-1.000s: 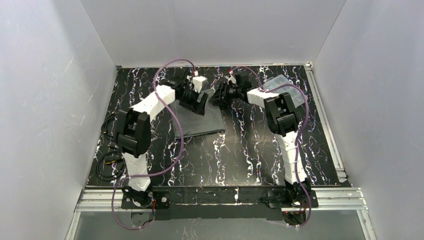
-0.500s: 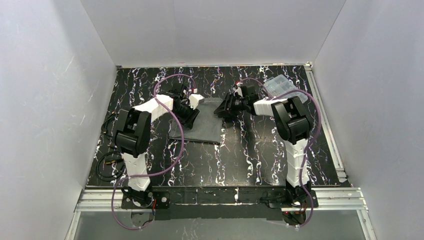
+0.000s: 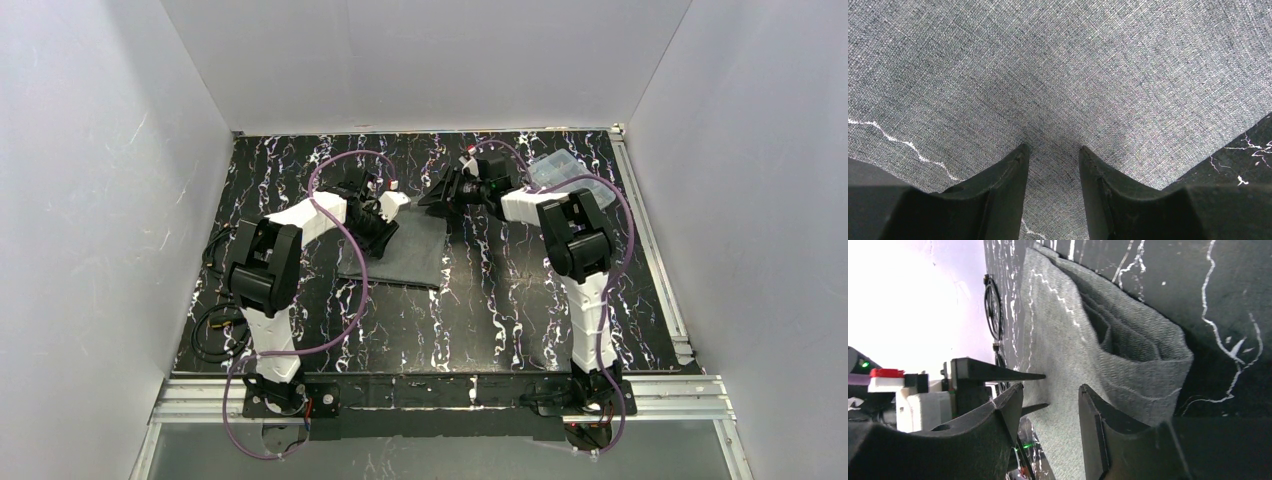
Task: Fold the napkin into a case and place the utensils inside
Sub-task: Smooth out the square-folded napkin at the center of the board.
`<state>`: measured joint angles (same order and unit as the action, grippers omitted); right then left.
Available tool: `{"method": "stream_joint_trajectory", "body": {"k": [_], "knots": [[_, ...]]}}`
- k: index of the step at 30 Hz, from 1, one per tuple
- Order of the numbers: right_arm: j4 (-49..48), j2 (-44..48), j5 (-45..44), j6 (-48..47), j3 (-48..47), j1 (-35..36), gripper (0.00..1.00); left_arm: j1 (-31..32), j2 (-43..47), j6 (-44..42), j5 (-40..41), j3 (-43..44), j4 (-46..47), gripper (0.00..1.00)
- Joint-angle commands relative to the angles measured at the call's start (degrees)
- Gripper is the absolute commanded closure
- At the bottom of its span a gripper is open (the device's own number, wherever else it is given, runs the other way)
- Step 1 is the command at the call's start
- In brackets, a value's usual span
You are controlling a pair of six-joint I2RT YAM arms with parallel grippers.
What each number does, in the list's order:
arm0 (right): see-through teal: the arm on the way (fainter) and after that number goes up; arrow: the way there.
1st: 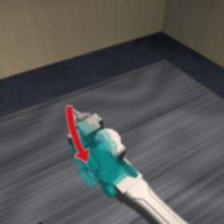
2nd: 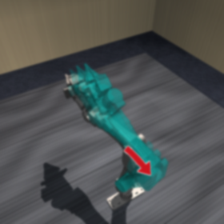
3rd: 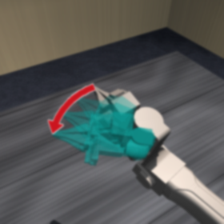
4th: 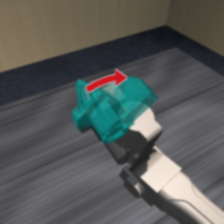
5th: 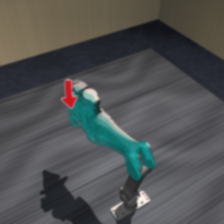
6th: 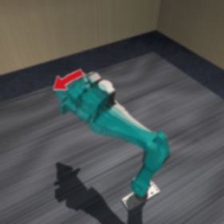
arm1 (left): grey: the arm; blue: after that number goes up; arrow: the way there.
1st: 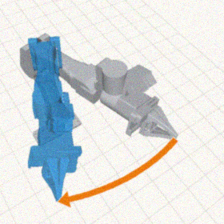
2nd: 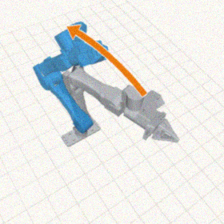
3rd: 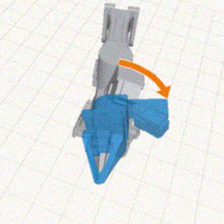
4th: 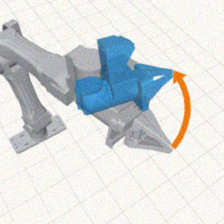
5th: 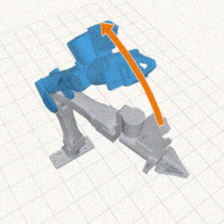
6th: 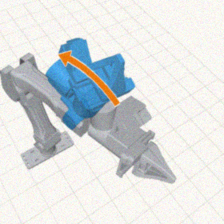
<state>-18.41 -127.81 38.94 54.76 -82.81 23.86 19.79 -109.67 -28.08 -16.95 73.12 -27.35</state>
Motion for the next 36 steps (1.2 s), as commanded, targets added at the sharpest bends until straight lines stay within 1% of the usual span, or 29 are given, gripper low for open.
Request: {"method": "stream_joint_trajectory", "body": {"k": [1,4,8,10,12,13,15,17,19,23,27,31,34,36], "knots": [[-0.59,-3.90,0.42,0.06,-2.64,-0.27,0.47,-0.02,0.51,-1.73,2.52,-2.28,-1.85,0.60],[-0.58,-6.70,0.65,-0.33,-3.84,-0.88,0.47,-0.04,0.59,-2.15,2.82,-2.50,-1.69,0.62],[-4.07,-10.09,1.67,1.55,-4.66,-2.16,0.48,-0.08,0.83,-3.10,3.24,-3.07,-1.43,0.65],[-10.62,-10.85,3.36,5.30,-3.92,-2.74,0.48,-0.03,0.89,-3.65,3.55,-3.36,-1.19,0.67],[-19.17,-11.32,5.28,11.75,-2.83,-3.38,0.48,-0.03,0.79,-4.07,3.94,-3.58,-1.00,0.68],[-21.89,-11.21,5.74,13.19,-2.58,-3.76,0.48,-0.04,0.77,-4.28,4.10,-3.72,-0.90,0.68],[-23.61,-10.71,6.13,13.92,-2.94,-4.23,0.47,-0.07,0.77,-4.49,4.22,-3.93,-0.77,0.69],[-23.27,-10.39,6.32,14.10,-3.78,-4.43,0.47,-0.03,0.69,-4.72,4.40,-4.04,-0.71,0.70],[-20.88,-10.56,5.97,13.09,-4.86,-4.43,0.47,0.02,0.60,-4.78,4.43,-4.04,-0.56,0.70],[-9.82,-11.17,3.13,6.57,-6.63,-4.38,0.48,0.03,0.50,-4.85,4.77,-4.10,-0.38,0.71],[-8.10,-12.29,3.09,5.58,-5.91,-4.42,0.48,-0.01,0.42,-4.89,5.04,-3.97,-0.26,0.72],[-3.41,-14.05,1.24,3.25,-6.66,-5.05,0.48,-0.01,0.33,-4.78,5.06,-3.74,-0.18,0.74],[-5.37,-13.75,1.72,4.54,-6.36,-5.55,0.48,0.05,0.33,-4.78,5.22,-3.61,-0.16,0.74],[-5.45,-11.38,1.55,4.03,-6.06,-5.50,0.44,0.04,0.33,-4.75,5.38,-3.69,-0.10,0.75]]}}
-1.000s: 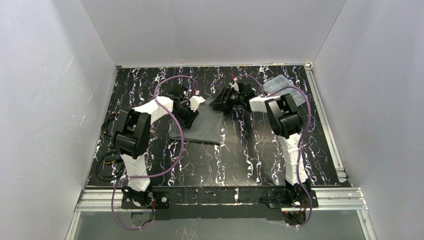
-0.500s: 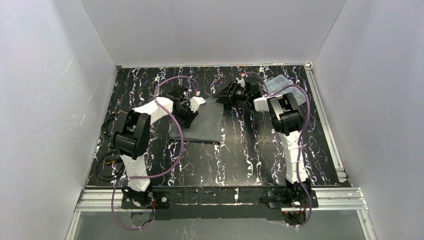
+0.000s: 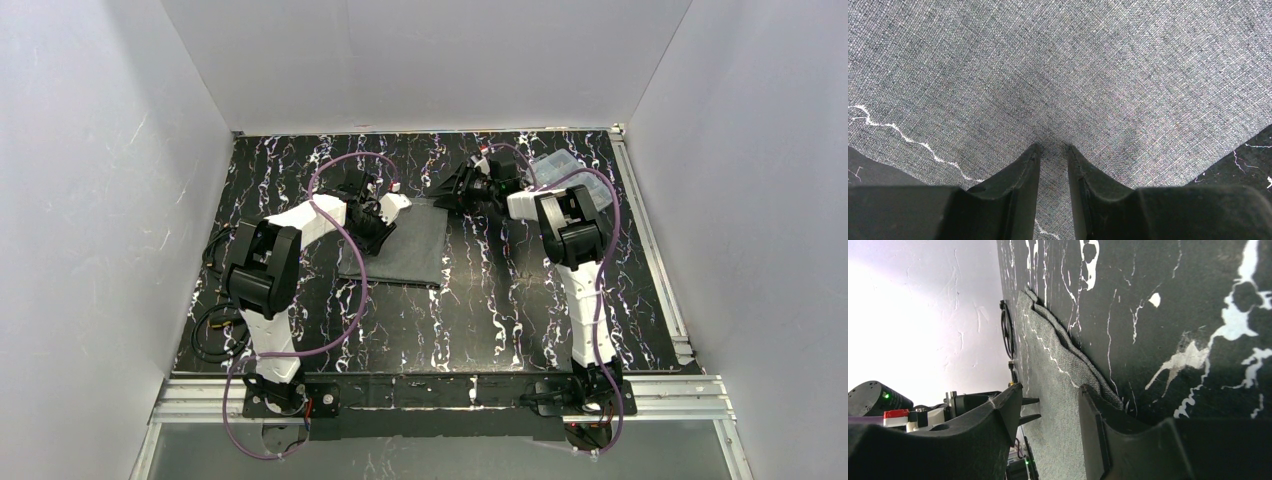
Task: Fold the napkin into a case and place the utensils inside
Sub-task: Smooth out the square-folded napkin at the center of the board.
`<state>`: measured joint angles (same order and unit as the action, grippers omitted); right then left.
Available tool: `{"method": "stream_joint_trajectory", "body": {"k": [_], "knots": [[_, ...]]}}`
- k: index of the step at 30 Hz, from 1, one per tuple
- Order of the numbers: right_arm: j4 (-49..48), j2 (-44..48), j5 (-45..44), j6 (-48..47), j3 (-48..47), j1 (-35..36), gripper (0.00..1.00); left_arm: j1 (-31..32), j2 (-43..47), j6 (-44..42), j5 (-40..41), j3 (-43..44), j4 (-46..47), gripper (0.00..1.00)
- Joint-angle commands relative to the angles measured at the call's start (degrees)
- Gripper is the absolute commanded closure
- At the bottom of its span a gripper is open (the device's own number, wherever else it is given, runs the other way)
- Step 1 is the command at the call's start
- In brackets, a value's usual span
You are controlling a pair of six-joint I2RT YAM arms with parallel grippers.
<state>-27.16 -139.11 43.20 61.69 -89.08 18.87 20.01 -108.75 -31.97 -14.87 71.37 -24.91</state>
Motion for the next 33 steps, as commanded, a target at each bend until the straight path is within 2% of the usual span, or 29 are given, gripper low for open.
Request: {"method": "stream_joint_trajectory", "body": {"k": [1,6,11,14,18,24,29,33], "knots": [[3.37,1.66,-2.84,-3.23,0.36,-0.53,0.42,-0.15,-0.59,-0.79,3.39,-1.94,-2.60,0.75],[1.93,13.42,-2.61,-5.12,7.23,0.77,0.37,-0.21,-0.50,-0.40,3.53,-1.77,-2.60,0.76],[-0.38,21.94,-2.22,-4.67,20.71,3.97,0.41,-0.18,-0.63,0.30,3.73,-1.63,-2.45,0.78],[-5.02,23.07,-1.45,-2.28,27.44,6.78,0.47,-0.16,-0.68,0.33,3.87,-1.27,-2.58,0.78],[-11.41,19.44,-1.14,1.69,32.04,8.27,0.55,-0.23,-0.89,0.37,3.97,-0.72,-2.85,0.79],[-15.26,14.63,-0.37,3.57,34.53,8.23,0.60,-0.04,-0.85,0.38,3.99,-0.58,-3.05,0.79],[-14.79,19.29,0.36,4.31,33.31,8.20,0.60,0.09,-0.86,0.49,3.80,-0.46,-3.11,0.80],[-9.87,21.50,0.18,2.02,28.93,7.99,0.59,0.07,-0.83,0.46,3.92,-0.49,-2.97,0.80]]}}
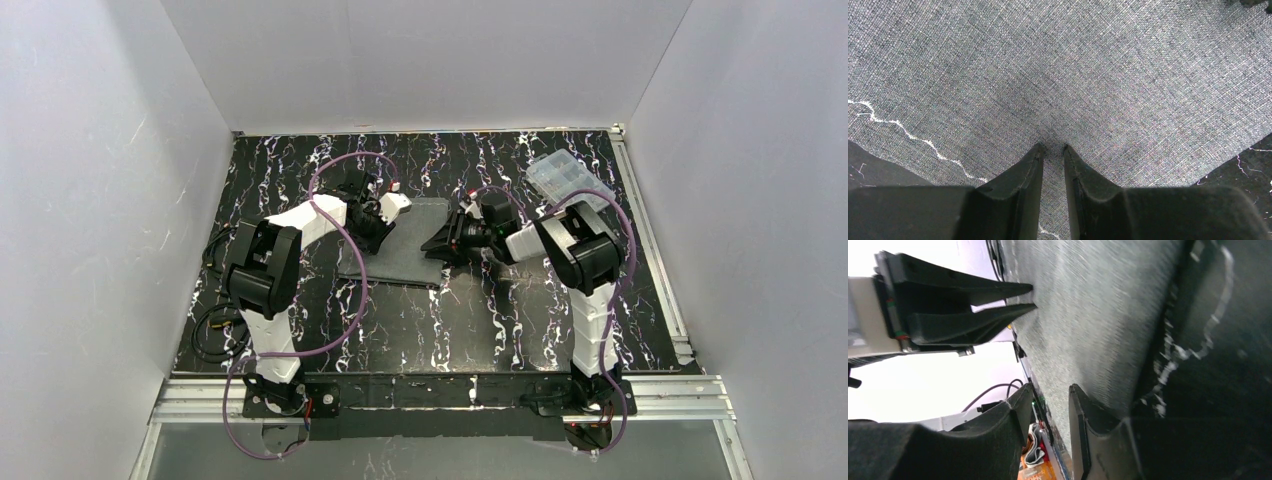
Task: Fold the napkin into a case and place the utensils inside
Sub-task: Smooth out the square-folded napkin at the center of the board.
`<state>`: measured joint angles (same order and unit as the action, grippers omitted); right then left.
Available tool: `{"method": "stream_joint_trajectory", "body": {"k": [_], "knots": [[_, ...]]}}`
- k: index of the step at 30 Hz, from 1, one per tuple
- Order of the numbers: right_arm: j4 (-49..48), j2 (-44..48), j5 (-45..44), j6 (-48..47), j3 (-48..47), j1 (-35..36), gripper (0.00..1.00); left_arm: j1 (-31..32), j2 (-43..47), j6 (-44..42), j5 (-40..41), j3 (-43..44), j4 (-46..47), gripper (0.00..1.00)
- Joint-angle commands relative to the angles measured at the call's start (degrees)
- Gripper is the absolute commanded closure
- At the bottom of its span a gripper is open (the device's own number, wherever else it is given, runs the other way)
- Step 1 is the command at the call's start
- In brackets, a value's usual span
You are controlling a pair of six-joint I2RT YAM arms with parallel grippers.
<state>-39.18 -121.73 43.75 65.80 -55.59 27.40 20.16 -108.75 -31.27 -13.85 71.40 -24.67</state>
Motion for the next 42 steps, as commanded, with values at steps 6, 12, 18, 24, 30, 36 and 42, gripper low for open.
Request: {"method": "stream_joint_trajectory", "body": {"k": [6,12,18,24,30,36,42], "knots": [[-3.61,-0.69,0.44,2.29,-4.50,-1.43,0.59,-0.09,-1.01,-0.25,3.04,-0.34,-3.19,0.80],[-5.98,-3.14,-0.96,2.08,0.35,-1.18,0.60,0.04,-1.03,0.14,2.91,0.66,-3.55,0.80],[1.31,4.44,-1.05,-1.90,0.58,1.49,0.59,0.03,-1.29,-0.02,3.43,0.58,-3.55,0.81],[0.61,7.98,-0.48,-1.39,5.62,3.53,0.59,0.05,-1.25,0.19,3.54,0.61,-3.57,0.81],[-6.35,3.51,0.77,2.39,10.68,4.83,0.61,-0.02,-1.29,-0.10,3.95,0.92,-3.73,0.82],[-7.18,-0.46,0.06,1.82,11.44,4.81,0.63,-0.02,-1.22,-0.08,4.39,1.44,-4.19,0.82],[5.44,3.41,-2.69,-5.61,6.96,4.80,0.63,-0.01,-0.36,0.52,3.95,3.75,-6.57,0.82]]}}
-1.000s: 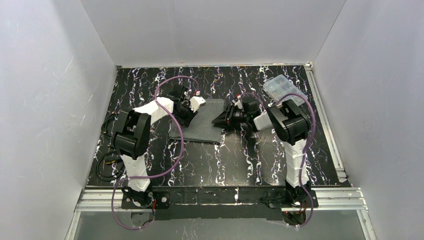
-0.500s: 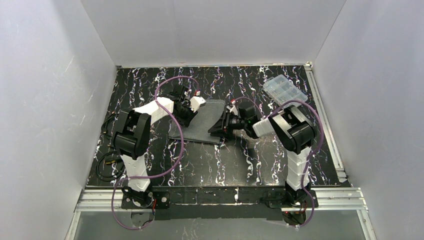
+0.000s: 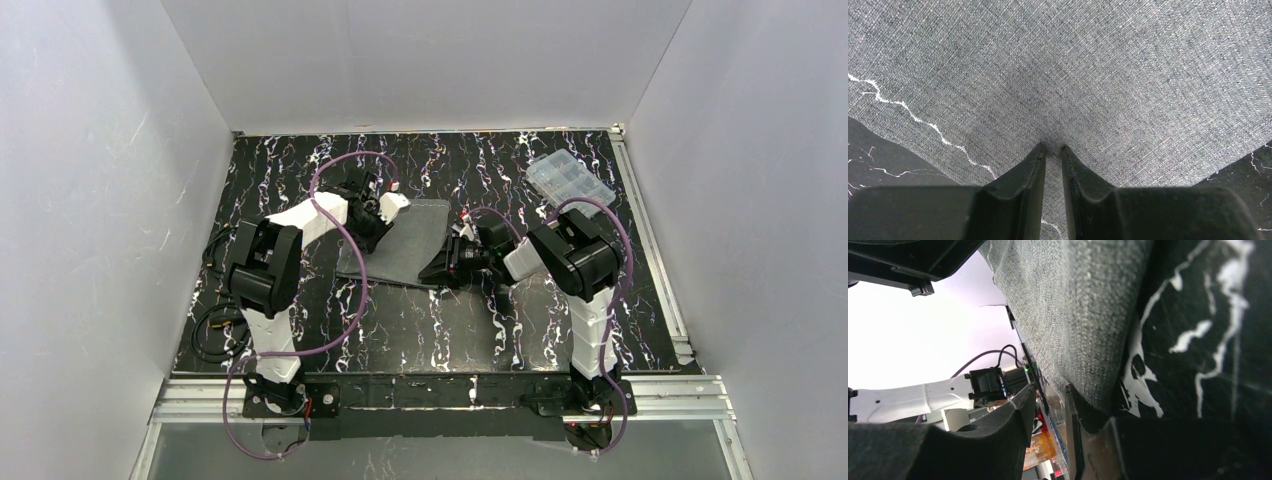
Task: Fold the napkin into a case and place the utensils inside
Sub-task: Smooth out the square-folded napkin at the center of the board.
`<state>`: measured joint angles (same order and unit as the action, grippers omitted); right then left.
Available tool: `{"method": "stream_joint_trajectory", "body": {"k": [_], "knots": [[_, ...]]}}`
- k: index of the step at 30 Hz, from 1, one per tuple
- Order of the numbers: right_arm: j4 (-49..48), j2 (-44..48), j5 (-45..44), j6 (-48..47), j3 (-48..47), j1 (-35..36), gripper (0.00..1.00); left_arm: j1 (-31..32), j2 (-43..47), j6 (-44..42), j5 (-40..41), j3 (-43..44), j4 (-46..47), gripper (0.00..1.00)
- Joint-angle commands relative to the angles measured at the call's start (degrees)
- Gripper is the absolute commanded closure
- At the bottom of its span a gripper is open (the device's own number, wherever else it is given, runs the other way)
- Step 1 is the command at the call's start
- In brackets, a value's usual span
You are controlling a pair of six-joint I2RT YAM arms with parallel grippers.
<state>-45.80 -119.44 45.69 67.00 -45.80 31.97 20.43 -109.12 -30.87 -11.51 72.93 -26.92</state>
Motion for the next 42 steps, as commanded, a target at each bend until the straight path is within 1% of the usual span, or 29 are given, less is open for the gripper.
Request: {"method": "stream_joint_trajectory", "body": {"k": [1,3,5,8,11,14,17,20,25,28,36,39,42], "knots": [[14.82,1.68,-5.11,-8.35,-3.66,0.23,0.63,-0.22,0.35,0.74,1.23,3.03,-5.20,0.80],[19.11,2.09,-5.96,-10.95,-4.87,0.29,0.63,-0.26,1.80,2.45,-0.72,5.00,-7.95,0.72],[20.50,1.74,-6.06,-11.87,-4.93,0.21,0.63,-0.26,4.07,5.28,-3.98,6.42,-10.02,0.64],[19.69,0.99,-6.05,-11.35,-3.96,0.26,0.63,-0.23,6.04,9.87,-11.08,7.89,-13.65,0.59],[18.97,0.23,-6.23,-10.90,-3.16,0.29,0.64,-0.17,4.93,14.82,-20.61,6.91,-16.58,0.58],[18.43,-0.50,-6.31,-10.53,-2.60,0.29,0.64,0.04,1.69,18.94,-27.08,5.60,-17.14,0.59],[18.38,-0.95,-6.32,-10.49,-2.22,0.20,0.65,0.21,-2.28,21.76,-31.82,6.00,-17.20,0.63],[18.34,-1.15,-6.39,-10.58,-1.95,0.27,0.65,0.59,-5.92,23.33,-34.31,7.39,-17.39,0.68],[18.19,-1.58,-6.34,-10.42,-1.84,0.28,0.66,0.67,-10.75,24.80,-35.49,8.96,-18.01,0.72],[18.19,-1.41,-6.32,-10.41,-1.68,0.19,0.66,0.71,-12.49,24.59,-34.38,9.03,-19.04,0.73],[17.74,-1.07,-6.32,-10.27,-1.22,0.16,0.66,-0.66,-12.36,21.19,-23.15,9.16,-22.78,0.76],[17.59,-0.86,-6.30,-10.13,-1.15,0.15,0.66,-2.79,-10.78,19.07,-19.82,8.51,-23.94,0.78],[17.51,-0.69,-6.26,-10.14,-1.13,0.12,0.66,-6.30,-9.92,16.40,-17.75,8.29,-25.46,0.78]]}}
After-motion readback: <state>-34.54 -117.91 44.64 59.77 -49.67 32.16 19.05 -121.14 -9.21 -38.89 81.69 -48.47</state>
